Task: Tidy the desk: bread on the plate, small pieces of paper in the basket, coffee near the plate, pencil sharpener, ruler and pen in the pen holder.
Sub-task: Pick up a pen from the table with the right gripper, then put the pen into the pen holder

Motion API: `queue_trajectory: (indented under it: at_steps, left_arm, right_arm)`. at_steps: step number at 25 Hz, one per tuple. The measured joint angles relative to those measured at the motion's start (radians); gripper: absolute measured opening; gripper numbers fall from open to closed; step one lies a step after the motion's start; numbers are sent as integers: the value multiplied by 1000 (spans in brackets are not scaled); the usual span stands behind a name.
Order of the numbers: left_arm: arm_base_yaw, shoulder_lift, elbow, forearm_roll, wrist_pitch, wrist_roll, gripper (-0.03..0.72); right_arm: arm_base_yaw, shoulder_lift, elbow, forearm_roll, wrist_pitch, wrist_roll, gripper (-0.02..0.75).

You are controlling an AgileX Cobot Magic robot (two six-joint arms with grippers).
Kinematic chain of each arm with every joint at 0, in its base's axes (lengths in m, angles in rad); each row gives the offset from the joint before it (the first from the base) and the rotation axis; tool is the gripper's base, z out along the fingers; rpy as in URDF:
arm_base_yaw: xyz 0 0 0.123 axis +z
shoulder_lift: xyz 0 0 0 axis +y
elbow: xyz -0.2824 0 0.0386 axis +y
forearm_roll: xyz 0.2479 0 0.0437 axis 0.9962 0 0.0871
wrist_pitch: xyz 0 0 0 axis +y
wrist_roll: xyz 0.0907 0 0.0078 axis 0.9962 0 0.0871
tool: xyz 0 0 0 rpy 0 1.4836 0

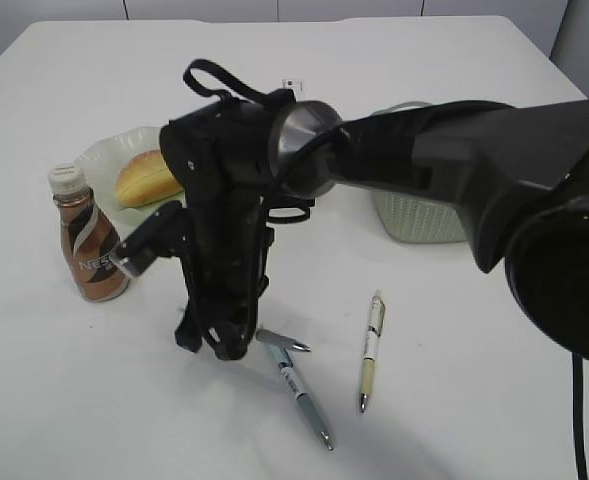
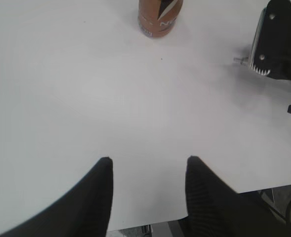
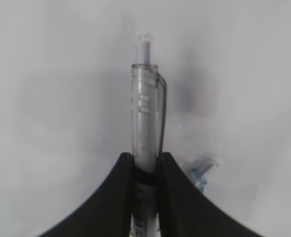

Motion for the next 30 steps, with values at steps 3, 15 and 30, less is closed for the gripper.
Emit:
queue_trajectory:
  at_steps: [3, 15, 30]
  left_arm:
    - [0, 0, 0, 0, 0, 0, 351]
    - [0, 0, 0, -7, 0, 0, 350]
    - [0, 0, 0, -7, 0, 0, 351]
  right_arm:
    - [0, 0, -101, 0, 11, 117, 126]
    - [0, 0, -311, -56, 26, 585, 126]
    - [-134, 0, -396, -146, 38, 681, 125]
